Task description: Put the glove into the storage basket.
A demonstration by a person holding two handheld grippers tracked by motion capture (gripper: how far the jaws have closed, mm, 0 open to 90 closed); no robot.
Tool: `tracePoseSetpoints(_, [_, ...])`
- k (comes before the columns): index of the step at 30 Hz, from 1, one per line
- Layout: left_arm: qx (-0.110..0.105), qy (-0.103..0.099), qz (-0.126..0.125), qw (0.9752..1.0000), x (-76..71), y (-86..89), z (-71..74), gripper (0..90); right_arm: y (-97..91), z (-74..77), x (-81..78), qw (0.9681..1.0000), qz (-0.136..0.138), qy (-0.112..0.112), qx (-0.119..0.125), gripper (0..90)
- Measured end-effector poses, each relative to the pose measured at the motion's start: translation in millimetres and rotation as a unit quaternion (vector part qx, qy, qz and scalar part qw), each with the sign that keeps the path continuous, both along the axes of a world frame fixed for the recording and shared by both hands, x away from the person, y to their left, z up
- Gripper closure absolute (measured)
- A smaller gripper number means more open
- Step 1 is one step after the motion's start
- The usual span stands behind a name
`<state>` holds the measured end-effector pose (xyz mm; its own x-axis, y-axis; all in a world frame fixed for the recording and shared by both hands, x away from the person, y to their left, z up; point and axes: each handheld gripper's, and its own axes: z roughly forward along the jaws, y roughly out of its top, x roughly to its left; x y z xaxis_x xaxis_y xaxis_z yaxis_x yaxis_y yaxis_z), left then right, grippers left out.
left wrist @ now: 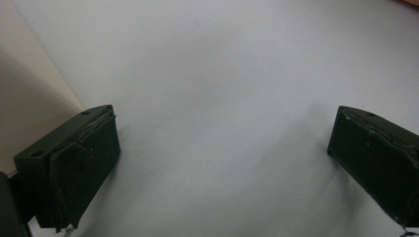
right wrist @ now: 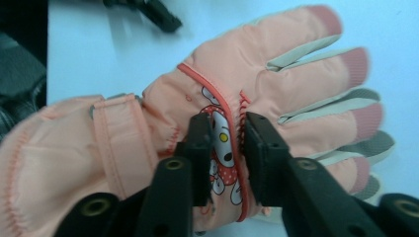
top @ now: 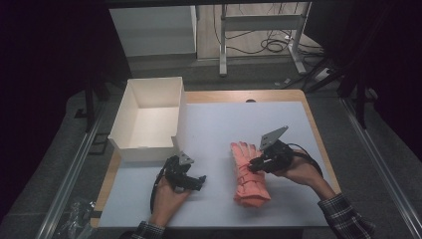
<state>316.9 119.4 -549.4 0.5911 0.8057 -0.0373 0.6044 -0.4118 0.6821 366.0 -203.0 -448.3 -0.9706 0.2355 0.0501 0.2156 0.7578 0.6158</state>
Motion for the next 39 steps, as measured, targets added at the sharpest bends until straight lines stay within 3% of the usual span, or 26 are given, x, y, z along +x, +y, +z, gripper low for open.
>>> tracePoseSetpoints(6, [-0.001, 0.001, 0.001, 1.0, -0.2, -0.1, -0.1, 0.0, -12.8, 9.9, -1.8, 0.9986, -0.036, -0.008, 0.038, 63.0])
tracePoseSetpoints(10, [0.0, 0.0, 0.0, 1.0, 0.0, 0.2, 0.0, 0.0, -26.3, 11.3, -2.8, 0.9951, -0.08, -0.018, 0.055, 61.2])
tracePoseSetpoints(16, [-0.007, 0.001, 0.005, 1.0, -1.5, 1.3, 0.9, 1.4, -49.2, -3.1, -10.7, 0.9884, -0.134, -0.016, 0.069, 59.7])
tracePoseSetpoints(19, [-0.005, 0.004, 0.002, 1.0, -3.5, 4.3, 2.4, 2.9, -57.9, -15.5, -16.6, 0.9862, -0.148, -0.01, 0.074, 60.5])
tracePoseSetpoints(24, [-0.018, 0.005, 0.004, 0.9998, -9.1, 14.6, 6.8, 2.8, -66.2, -34.6, -29.3, 0.9852, -0.15, 0.003, 0.083, 71.0])
tracePoseSetpoints(30, [-0.011, -0.002, 0.012, 0.9999, -12.5, 24.1, 5.2, 2.8, -68.3, -51.3, -47.2, 0.9864, -0.139, 0.014, 0.086, 81.9])
tracePoseSetpoints(39, [-0.006, 0.001, 0.008, 1.0, -10.4, 24.2, -0.8, 1.1, -56.3, -66.1, -57.8, 0.9898, -0.115, 0.026, 0.08, 83.8])
